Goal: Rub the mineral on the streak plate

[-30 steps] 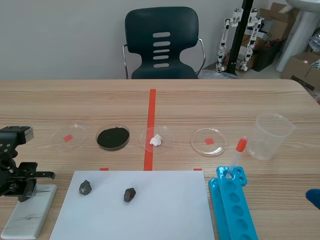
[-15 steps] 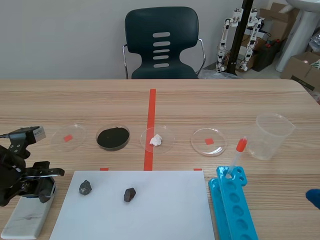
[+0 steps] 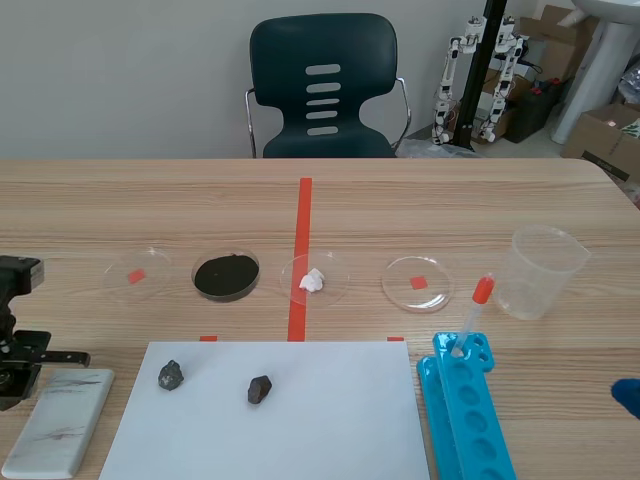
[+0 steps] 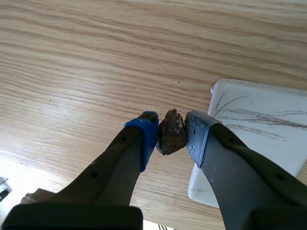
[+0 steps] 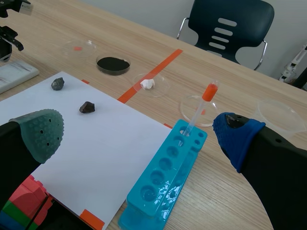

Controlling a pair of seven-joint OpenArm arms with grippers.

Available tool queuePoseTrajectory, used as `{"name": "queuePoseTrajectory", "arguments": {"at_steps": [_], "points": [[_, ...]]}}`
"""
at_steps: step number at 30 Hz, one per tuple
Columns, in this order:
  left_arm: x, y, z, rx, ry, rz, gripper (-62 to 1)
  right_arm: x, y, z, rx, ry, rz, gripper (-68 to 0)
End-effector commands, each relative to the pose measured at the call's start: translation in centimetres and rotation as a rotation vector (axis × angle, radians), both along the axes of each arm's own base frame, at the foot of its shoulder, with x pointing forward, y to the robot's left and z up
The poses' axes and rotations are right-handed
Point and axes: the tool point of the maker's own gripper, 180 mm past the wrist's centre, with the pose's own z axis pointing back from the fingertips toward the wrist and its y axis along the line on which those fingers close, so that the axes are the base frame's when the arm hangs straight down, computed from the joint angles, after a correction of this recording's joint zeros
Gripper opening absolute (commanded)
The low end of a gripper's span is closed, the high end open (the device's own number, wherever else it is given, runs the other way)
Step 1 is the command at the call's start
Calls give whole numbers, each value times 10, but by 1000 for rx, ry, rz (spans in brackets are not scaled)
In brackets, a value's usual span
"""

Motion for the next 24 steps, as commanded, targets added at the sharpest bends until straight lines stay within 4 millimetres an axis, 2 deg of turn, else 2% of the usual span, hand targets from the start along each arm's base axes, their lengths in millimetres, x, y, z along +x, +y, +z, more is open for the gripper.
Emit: {"name": "queuePoseTrajectory", "arguments": {"at_steps": [1,4,8,12,16,20,24], "points": [[3,7,5,22,-10,1,-493,5,0,10,12,-37,-1,4],[9,9,13,35,-41,-11,-493,5,0,10,12,-37,-1,4],[28,5,35,50,-159,-73,-493,5,0,10,12,-37,-1,4],[51,-20,60,-16,-359,-150,-493,5,0,10,12,-37,-1,4],[64,-49,89,-88,-553,-223,-493,5,0,10,12,-37,-1,4],[63,-78,117,-145,-721,-291,-493,5,0,10,12,-37,-1,4],[48,-110,139,-221,-833,-369,-493,5,0,10,12,-37,-1,4]]}}
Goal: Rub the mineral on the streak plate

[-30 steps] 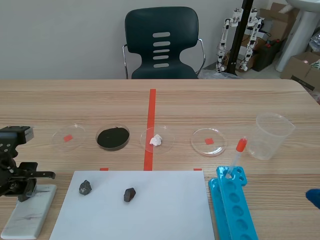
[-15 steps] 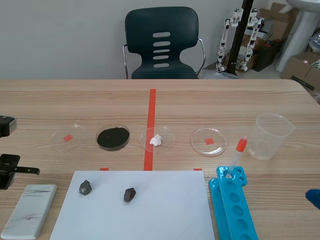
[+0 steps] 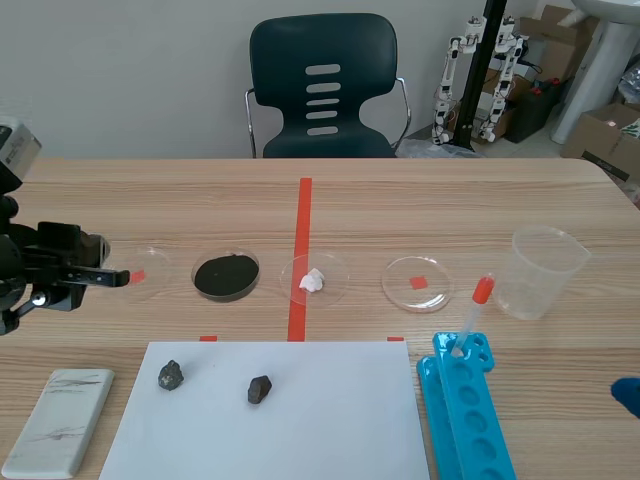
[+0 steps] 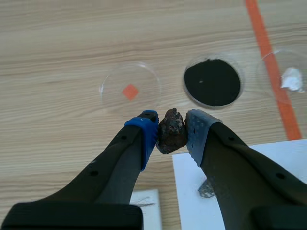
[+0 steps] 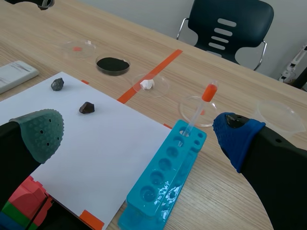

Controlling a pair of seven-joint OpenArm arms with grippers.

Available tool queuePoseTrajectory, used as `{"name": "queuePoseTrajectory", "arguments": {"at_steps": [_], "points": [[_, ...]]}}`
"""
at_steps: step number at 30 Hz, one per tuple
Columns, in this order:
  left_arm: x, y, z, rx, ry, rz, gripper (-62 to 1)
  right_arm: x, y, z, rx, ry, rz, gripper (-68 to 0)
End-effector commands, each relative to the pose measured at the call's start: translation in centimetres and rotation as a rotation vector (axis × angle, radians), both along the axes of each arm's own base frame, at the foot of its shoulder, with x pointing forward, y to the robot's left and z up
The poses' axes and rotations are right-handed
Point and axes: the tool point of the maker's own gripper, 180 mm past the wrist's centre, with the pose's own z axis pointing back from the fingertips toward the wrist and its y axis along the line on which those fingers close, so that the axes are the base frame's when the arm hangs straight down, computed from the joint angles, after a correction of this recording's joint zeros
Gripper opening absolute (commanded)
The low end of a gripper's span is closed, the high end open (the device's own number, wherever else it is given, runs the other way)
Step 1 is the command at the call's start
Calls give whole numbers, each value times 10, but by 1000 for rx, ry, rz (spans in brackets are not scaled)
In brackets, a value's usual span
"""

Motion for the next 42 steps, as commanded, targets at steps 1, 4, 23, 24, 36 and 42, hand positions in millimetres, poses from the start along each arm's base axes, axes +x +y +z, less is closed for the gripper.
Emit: {"name": "queuePoseTrajectory", "arguments": {"at_steps": [1,4,23,24,36,42], "points": [[-8,-12,7,-9,-35,-56,-493,5,0,10,12,-37,-1,4],[-29,-36,18,-36,-77,-167,-493,5,0,10,12,-37,-1,4],[-125,-94,33,-108,-203,-474,-493,5,0,10,12,-37,-1,4],[-125,-94,33,-108,-201,-474,-493,5,0,10,12,-37,-1,4],[-125,-94,33,-107,-201,-474,-493,5,0,10,12,-37,-1,4],[-125,-94,32,-106,-198,-474,-493,5,0,10,12,-37,-1,4]]}}
